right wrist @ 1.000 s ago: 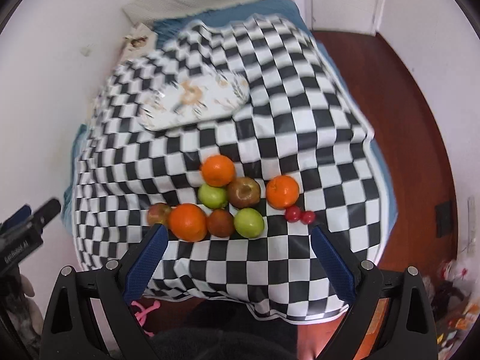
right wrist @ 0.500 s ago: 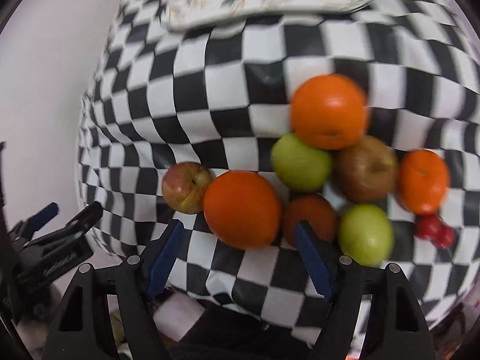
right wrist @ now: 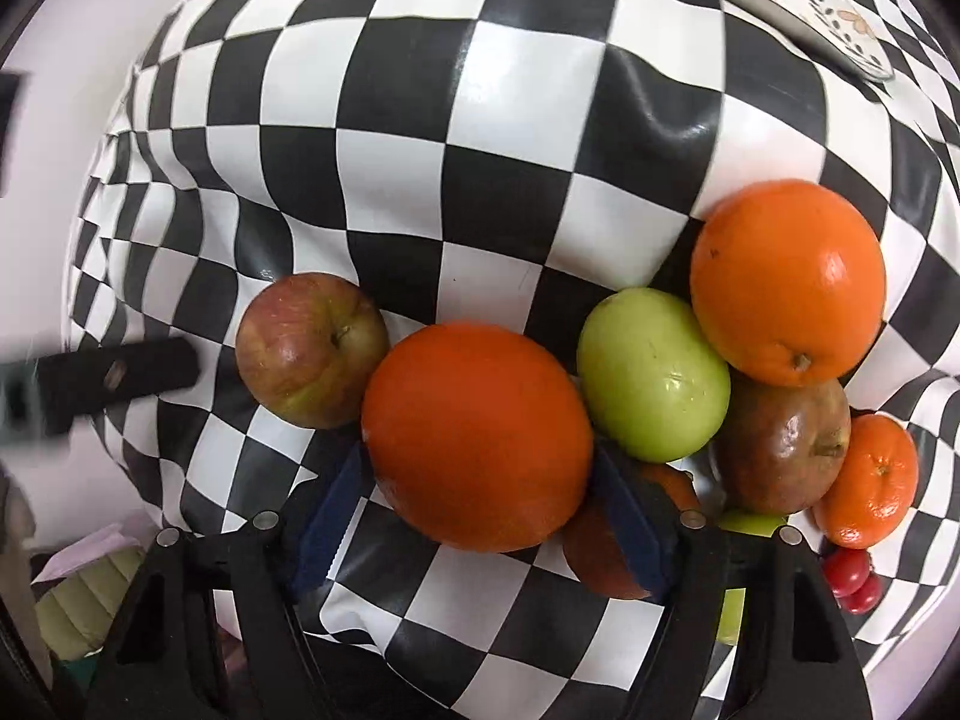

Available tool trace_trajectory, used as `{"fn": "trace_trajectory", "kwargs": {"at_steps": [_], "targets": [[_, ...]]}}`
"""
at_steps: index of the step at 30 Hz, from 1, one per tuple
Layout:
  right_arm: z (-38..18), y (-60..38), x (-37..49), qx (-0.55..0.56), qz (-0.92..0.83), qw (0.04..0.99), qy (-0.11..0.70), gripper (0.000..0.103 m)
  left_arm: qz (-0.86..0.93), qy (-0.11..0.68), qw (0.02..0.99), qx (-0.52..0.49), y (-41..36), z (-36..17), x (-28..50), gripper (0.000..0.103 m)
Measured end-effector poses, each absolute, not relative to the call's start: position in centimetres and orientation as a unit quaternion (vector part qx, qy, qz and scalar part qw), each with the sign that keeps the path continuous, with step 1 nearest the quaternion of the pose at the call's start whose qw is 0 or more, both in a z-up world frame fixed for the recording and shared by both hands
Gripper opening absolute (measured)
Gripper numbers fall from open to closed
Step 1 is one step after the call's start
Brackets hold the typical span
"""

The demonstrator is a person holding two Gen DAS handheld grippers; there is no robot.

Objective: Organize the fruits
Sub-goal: 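Grasp the red apple with the left tool while the right tool grasps the large orange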

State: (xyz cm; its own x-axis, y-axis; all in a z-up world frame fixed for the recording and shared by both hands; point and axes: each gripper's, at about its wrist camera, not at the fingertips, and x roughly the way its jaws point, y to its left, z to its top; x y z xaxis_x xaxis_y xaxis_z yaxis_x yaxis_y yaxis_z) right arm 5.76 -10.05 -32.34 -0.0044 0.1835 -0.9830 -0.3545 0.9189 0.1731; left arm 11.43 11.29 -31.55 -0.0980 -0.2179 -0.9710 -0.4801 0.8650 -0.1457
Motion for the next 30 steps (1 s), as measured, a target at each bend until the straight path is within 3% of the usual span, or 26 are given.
{"fn": "trace_trajectory", "kwargs": {"at_steps": [5, 10, 16, 22, 30], "targets": [[-32.9, -9.1, 4.5, -0.059, 0.187, 0.707, 0.680, 0.079, 0.075, 0.750, 0.616, -0.229, 8.8, -33.4, 13.6, 0.096], [-33.4, -7.5, 4.0, -0.053, 0.183, 0.705, 0.683, 0.079, 0.051, 0.754, 0.610, -0.239, 7.2, -35.0, 14.6, 0.062], [-34.3, -4.6, 3.4, -0.053, 0.174, 0.700, 0.690, 0.081, 0.050, 0.745, 0.619, -0.244, 7.0, -35.3, 15.2, 0.061], [-34.7, -5.2, 4.2, -0.038, 0.168, 0.700, 0.693, 0.081, 0.074, 0.746, 0.643, -0.154, 8.3, -33.2, 12.9, 0.061], [-35.0, -6.1, 5.8, -0.067, 0.154, 0.698, 0.697, 0.084, 0.067, 0.752, 0.623, -0.204, 10.3, -37.2, 12.8, 0.061]]}}
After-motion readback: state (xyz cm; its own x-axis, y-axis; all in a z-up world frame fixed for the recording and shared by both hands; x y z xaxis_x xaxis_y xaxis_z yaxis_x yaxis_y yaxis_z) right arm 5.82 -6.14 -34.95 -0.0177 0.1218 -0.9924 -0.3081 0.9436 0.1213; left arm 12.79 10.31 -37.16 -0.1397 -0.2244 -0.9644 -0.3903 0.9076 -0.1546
